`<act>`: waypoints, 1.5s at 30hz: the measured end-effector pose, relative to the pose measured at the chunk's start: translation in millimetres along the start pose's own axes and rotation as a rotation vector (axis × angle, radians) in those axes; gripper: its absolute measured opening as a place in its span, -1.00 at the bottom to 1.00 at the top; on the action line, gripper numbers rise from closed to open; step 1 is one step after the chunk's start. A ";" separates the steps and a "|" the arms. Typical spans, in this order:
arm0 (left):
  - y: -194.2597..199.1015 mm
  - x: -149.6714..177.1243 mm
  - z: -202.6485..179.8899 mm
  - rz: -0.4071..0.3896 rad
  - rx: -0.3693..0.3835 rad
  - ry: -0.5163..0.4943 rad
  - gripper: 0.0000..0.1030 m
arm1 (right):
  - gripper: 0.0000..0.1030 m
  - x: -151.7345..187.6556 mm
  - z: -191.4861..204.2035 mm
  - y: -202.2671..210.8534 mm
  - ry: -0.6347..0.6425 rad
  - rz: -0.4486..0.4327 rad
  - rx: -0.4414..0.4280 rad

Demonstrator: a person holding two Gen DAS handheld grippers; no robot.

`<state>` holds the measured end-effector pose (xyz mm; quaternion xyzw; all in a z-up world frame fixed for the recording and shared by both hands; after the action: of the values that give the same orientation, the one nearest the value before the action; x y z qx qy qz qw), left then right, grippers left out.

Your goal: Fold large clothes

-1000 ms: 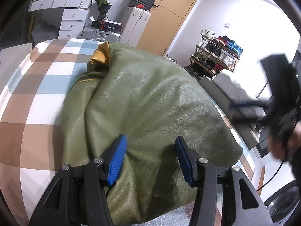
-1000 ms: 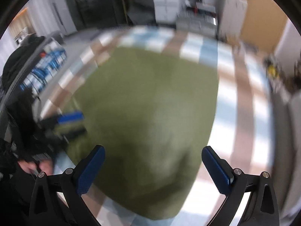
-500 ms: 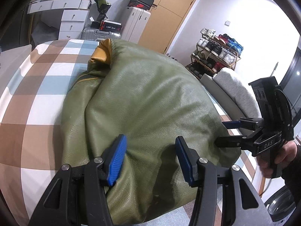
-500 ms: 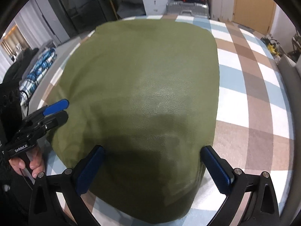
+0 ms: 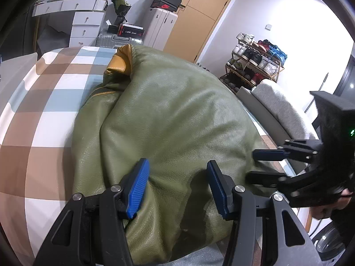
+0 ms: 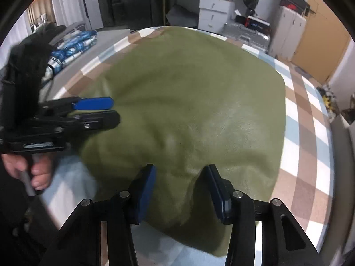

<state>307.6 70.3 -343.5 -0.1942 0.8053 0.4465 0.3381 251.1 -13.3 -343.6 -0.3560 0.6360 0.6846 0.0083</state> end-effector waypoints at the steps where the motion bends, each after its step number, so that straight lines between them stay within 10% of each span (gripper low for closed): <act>1: -0.1 0.1 0.1 0.001 -0.001 -0.001 -0.08 | -0.09 -1.0 0.4 -5.3 0.014 0.004 0.014; 10: 0.0 1.6 -0.4 0.003 -0.019 -0.004 -0.09 | -0.05 -5.6 -1.9 -18.2 0.024 -0.009 0.067; 14: 0.1 2.6 -1.8 0.006 -0.033 -0.015 -0.08 | -0.48 -25.0 -6.5 18.7 -0.016 -0.019 -0.038; 17: 0.0 3.2 -2.2 0.009 -0.044 -0.023 -0.08 | -0.29 -71.6 -24.5 46.1 -0.071 -0.182 -0.015; 21: -0.1 3.8 -2.5 0.007 -0.049 -0.022 -0.08 | -0.29 -88.6 -38.8 -16.1 -0.098 0.002 -0.023; 26: 1.5 2.8 -0.3 -0.003 -0.052 -0.007 -0.08 | -0.11 -96.5 -30.0 -29.0 0.022 -0.043 0.072; 36: 33.1 -80.7 -68.1 0.040 0.081 -0.141 0.26 | -0.45 -46.2 -56.4 40.4 -0.356 -0.277 -0.382; 41: -42.6 -89.6 -74.8 0.313 0.110 -0.100 0.26 | -0.63 -9.3 -57.9 38.8 -0.509 -0.333 -0.565; 45: -70.5 -72.5 -40.6 0.403 0.148 0.049 -0.43 | -1.00 8.1 -61.9 14.7 -0.572 -0.314 -0.581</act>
<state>386.3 -0.5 -317.8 -0.0146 0.8666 0.4398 0.2356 267.7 -74.0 -331.1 -0.2320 0.3272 0.8966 0.1877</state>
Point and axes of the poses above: each gripper's, at about its wrist camera, not at the fingertips, and y roughly against the way its jaws point, z to its left, x to its underside, the point moved 10 cm from there along -y, roughly the way its jaws point, and after that the axes turned 2 degrees about -y, right-handed, at the moved point
